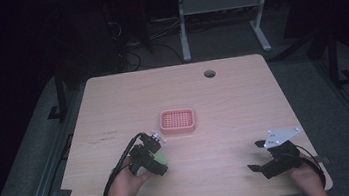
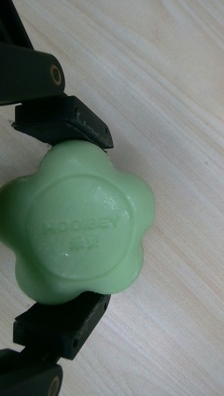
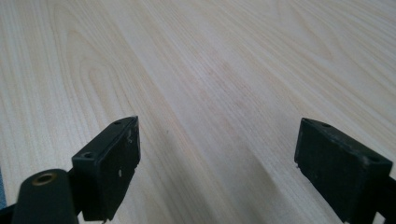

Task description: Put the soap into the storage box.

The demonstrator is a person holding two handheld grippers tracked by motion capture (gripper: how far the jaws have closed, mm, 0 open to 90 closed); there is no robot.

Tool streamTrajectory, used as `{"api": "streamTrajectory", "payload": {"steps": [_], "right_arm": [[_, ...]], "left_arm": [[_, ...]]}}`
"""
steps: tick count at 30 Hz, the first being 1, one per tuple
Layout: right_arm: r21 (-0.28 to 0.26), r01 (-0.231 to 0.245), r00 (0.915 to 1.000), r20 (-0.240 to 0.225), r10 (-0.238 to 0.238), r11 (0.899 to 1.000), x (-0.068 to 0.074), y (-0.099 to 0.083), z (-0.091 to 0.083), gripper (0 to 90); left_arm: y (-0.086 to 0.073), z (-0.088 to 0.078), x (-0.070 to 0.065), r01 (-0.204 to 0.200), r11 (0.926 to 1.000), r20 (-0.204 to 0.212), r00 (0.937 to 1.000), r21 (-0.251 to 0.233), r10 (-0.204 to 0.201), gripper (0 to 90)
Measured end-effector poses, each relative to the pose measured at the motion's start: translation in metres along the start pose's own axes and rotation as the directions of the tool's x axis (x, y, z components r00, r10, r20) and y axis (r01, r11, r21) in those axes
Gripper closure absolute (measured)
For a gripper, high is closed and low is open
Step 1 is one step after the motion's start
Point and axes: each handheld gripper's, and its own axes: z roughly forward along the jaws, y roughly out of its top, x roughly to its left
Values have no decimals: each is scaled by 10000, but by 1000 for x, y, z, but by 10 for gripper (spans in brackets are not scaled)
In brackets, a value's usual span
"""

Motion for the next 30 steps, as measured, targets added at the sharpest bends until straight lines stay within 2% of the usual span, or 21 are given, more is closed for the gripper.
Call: {"api": "streamTrajectory", "payload": {"steps": [8,17,18,22,26,30], "right_arm": [[-58,11,10000,11,-11,10000,0,0,0,137],[-105,-18,10000,-2,18,9999,0,0,-1,138],[-104,-3,10000,-7,3,9999,0,0,-1,138],[-115,-27,10000,-27,27,9999,0,0,-1,137],[-116,-14,10000,-27,13,9999,0,0,-1,138],[-123,-6,10000,-34,6,9999,0,0,-1,138]], "left_arm": [[6,-7,4,90,9997,132,9999,-235,-87,260],[18,-9,4,8,9996,220,9998,-281,-1,261],[20,-10,5,-92,9997,171,9998,-234,96,262],[27,-13,7,1,9993,265,9996,-376,9,262],[34,-15,9,-149,9995,185,9997,-294,154,263],[38,-15,12,-49,9993,246,9997,-367,58,263]]}}
